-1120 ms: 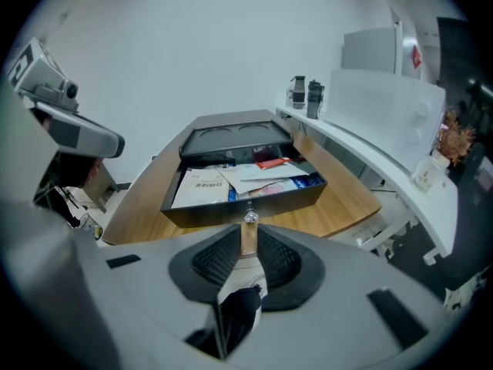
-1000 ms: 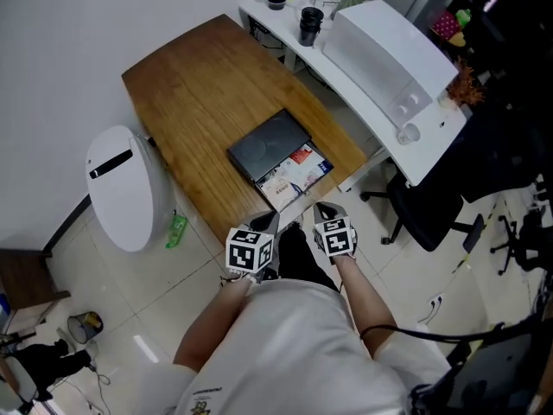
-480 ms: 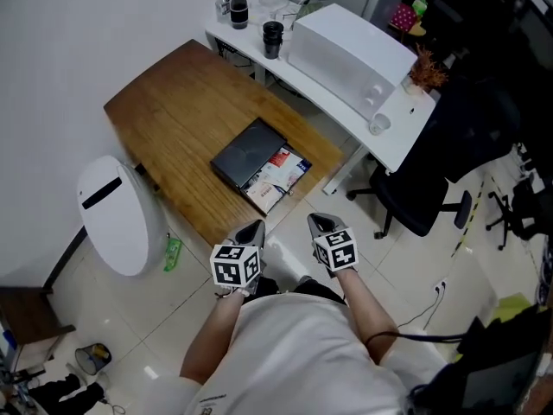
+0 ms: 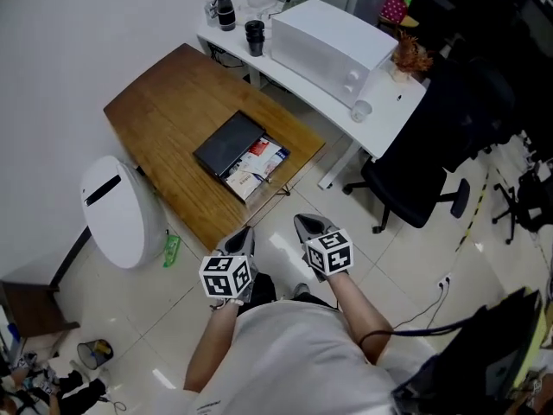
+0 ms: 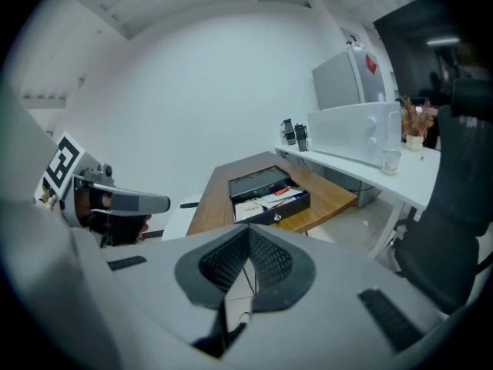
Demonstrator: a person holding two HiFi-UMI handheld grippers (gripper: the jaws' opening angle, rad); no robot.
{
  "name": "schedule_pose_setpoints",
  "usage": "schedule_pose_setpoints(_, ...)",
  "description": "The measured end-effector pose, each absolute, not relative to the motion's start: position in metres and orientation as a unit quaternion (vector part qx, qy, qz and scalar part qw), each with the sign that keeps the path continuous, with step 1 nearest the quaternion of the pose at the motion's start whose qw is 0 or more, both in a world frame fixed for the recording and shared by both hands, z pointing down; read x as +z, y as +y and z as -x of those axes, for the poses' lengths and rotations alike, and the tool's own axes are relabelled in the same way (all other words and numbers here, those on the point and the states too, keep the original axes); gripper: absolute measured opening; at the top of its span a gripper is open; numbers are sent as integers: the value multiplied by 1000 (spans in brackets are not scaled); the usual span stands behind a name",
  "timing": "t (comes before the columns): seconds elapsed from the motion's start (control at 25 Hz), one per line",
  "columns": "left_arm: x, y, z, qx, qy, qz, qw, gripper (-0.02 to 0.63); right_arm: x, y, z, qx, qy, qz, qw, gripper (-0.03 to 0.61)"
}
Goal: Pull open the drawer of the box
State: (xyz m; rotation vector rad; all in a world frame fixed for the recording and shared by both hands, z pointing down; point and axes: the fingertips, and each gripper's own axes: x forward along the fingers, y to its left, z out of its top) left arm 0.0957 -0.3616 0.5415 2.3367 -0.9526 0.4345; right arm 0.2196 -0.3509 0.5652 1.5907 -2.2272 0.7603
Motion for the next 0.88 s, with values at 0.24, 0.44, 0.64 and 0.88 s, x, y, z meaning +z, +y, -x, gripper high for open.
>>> schedule_pose_setpoints(0.24,538,-310,-84,162,-408,-850,292,0,578,-310,-229,298,-786,-524,140,-11)
schedule_pose_setpoints(0.44,546,-281,-79,164,-422,-840,298,0,565,-296,-218,288,-803,-506,129,-11)
schedule_pose_setpoints(0.64,546,-274,-68,167,-412,-845,297,0,545,-298,-203,271,-807,-513,111,-12)
schedule_pose_setpoints(0.88,518,-293,-66,157,-381,-869,273,0,516,-302,-188,262,-798,-537,79,-12)
